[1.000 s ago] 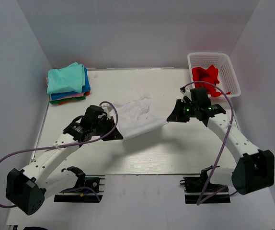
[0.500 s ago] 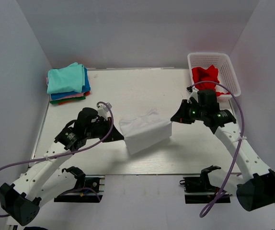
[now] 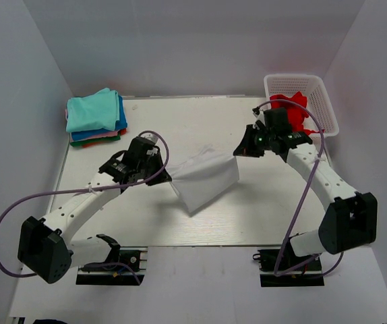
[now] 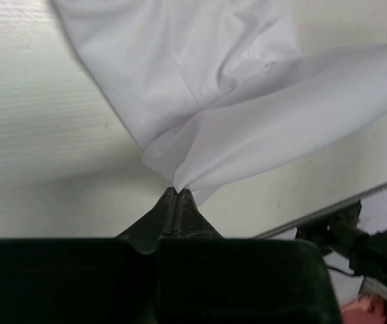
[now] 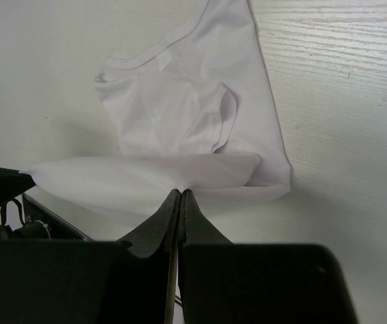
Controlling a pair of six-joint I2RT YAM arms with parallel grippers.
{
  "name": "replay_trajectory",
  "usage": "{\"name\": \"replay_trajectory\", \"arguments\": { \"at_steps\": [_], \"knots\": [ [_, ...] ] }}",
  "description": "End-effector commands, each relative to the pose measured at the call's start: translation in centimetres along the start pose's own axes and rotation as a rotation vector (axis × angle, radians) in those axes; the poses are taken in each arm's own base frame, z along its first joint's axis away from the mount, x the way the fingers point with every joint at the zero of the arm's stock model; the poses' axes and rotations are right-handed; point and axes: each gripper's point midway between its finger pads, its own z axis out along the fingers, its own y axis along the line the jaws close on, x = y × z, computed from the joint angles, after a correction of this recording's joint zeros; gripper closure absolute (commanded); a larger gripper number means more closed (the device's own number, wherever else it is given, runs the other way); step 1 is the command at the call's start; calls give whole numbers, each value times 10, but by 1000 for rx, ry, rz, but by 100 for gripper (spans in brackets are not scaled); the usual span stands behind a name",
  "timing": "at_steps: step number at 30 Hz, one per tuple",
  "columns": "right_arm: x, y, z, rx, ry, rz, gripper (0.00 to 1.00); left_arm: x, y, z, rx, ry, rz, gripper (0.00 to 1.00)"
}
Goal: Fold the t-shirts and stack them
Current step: Fold the long partially folded tshirt into a neat square
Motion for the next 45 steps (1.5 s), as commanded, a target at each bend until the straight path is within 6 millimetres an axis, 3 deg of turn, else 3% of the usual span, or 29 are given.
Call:
{"name": "replay_trajectory", "arguments": {
  "at_steps": [1,9,11,12,13,17,18,19,22,27,28,29,30,31,32,34,35,36,37,42,45],
  "knots": [
    [-36,7,4,-9,-77,-30,100,-35,7,-11,-97,-146,-35,100],
    [-68,18,34,-54,-49,-41,100,-67,20,-2,-206,-252,-45,100],
    [-80,17,49,-57,-36,-36,100,-89,27,2,-277,-309,-55,100],
    [-77,14,54,-51,-23,-29,100,-89,27,2,-278,-310,-55,100],
    [-91,22,50,-61,-50,-40,100,-92,32,8,-298,-300,-52,100],
    [-104,19,73,-59,-29,-23,100,-127,47,9,-369,-392,-95,100],
    [-113,25,71,-71,-42,-35,100,-132,46,9,-369,-410,-87,100],
    [-114,23,81,-74,-24,-41,100,-144,46,8,-363,-436,-74,100],
    [-114,25,78,-85,-13,-60,100,-154,26,4,-281,-448,-25,100],
    [-98,26,56,-82,-17,-114,100,-126,-1,-4,-110,-367,101,100],
    [-99,35,43,-108,-43,-152,100,-114,-16,-10,-7,-337,117,100],
    [-84,29,37,-97,-32,-150,100,-105,-24,-14,55,-317,147,100],
    [-82,27,32,-87,-50,-159,100,-83,-35,-14,146,-253,169,100],
    [-80,24,27,-79,-63,-164,100,-76,-41,-19,194,-241,179,100],
    [-61,21,15,-76,-74,-164,100,-71,-49,-30,254,-243,205,100],
    [-58,15,6,-52,-116,-159,100,-51,-56,-36,335,-182,234,100],
    [-43,12,-5,-44,-138,-159,100,-43,-57,-38,357,-158,246,100],
    [-43,8,-7,-24,-167,-152,100,-31,-59,-41,392,-129,258,100],
    [-29,3,-11,-19,-166,-136,100,-26,-58,-41,401,-119,268,100],
    [-28,1,-31,19,-236,-99,100,4,-40,-37,388,-34,231,100],
    [-27,1,-37,26,-254,-86,100,7,-31,-41,356,-69,205,100]
  ]
}}
